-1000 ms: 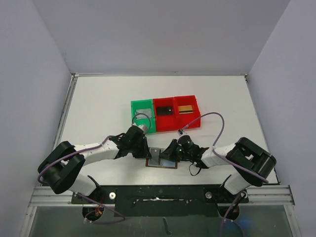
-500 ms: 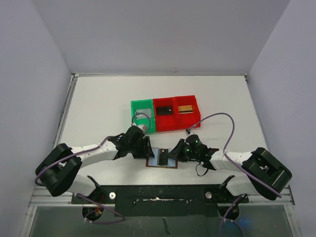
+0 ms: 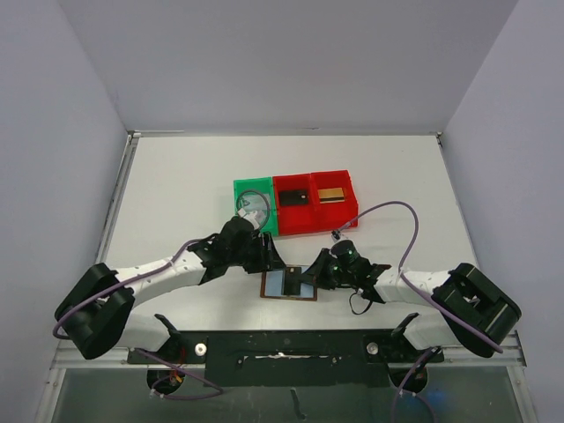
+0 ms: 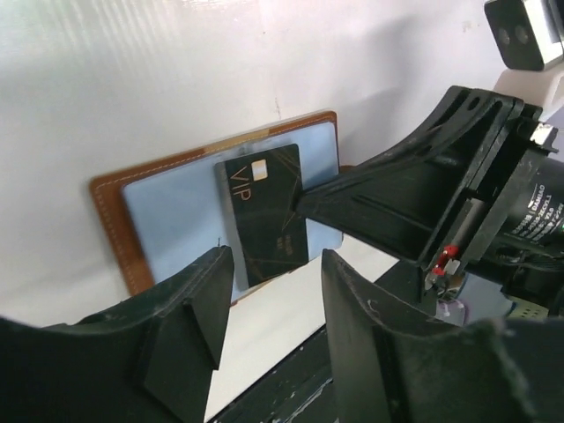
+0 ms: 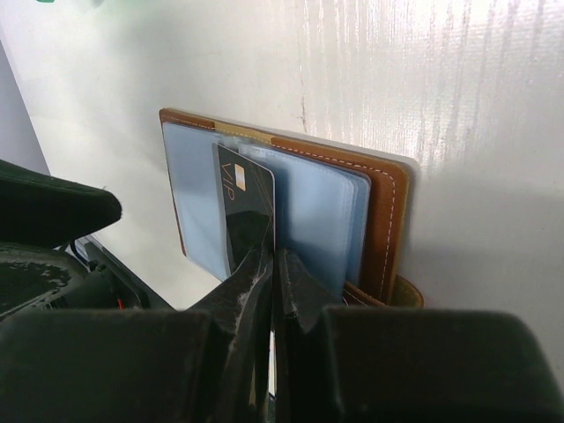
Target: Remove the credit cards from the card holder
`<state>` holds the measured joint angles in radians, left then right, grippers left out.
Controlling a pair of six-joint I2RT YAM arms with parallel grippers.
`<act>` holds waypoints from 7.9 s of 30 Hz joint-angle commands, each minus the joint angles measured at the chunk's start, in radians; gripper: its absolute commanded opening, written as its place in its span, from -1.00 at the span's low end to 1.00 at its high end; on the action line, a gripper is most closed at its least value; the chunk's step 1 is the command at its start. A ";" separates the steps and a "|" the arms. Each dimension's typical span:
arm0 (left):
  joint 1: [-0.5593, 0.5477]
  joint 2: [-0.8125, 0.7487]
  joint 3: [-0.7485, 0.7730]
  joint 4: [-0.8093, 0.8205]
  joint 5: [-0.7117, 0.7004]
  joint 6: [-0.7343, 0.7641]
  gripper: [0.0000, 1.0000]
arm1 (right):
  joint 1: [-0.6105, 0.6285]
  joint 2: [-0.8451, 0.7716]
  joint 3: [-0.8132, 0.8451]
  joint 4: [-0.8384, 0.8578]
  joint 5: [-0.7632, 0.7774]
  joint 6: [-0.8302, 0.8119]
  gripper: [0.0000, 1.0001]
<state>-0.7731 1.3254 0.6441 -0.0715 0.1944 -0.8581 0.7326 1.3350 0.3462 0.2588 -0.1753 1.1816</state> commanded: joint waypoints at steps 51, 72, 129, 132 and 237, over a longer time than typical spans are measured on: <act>-0.043 0.107 -0.047 0.042 -0.063 -0.028 -0.83 | -0.051 -0.144 -0.069 0.125 -0.032 -0.065 -1.00; 0.007 -0.282 -0.016 -0.128 -0.262 0.046 -0.07 | -0.039 -0.473 -0.028 0.129 0.074 -0.548 -1.00; 0.578 -0.506 0.054 -0.292 -0.144 0.387 0.70 | -0.123 0.473 0.963 -0.357 0.153 -2.033 -1.00; 0.577 -0.503 0.053 -0.291 -0.139 0.392 0.70 | -0.125 0.500 0.980 -0.370 0.148 -2.071 -0.97; 0.026 0.030 -0.108 0.066 0.044 0.043 -0.06 | 0.285 -0.003 0.293 -0.562 0.400 0.051 0.03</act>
<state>-0.7338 1.3415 0.5461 -0.0692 0.2405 -0.8089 1.0161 1.2900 0.6094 -0.3443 0.2325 1.2320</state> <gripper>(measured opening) 0.490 0.520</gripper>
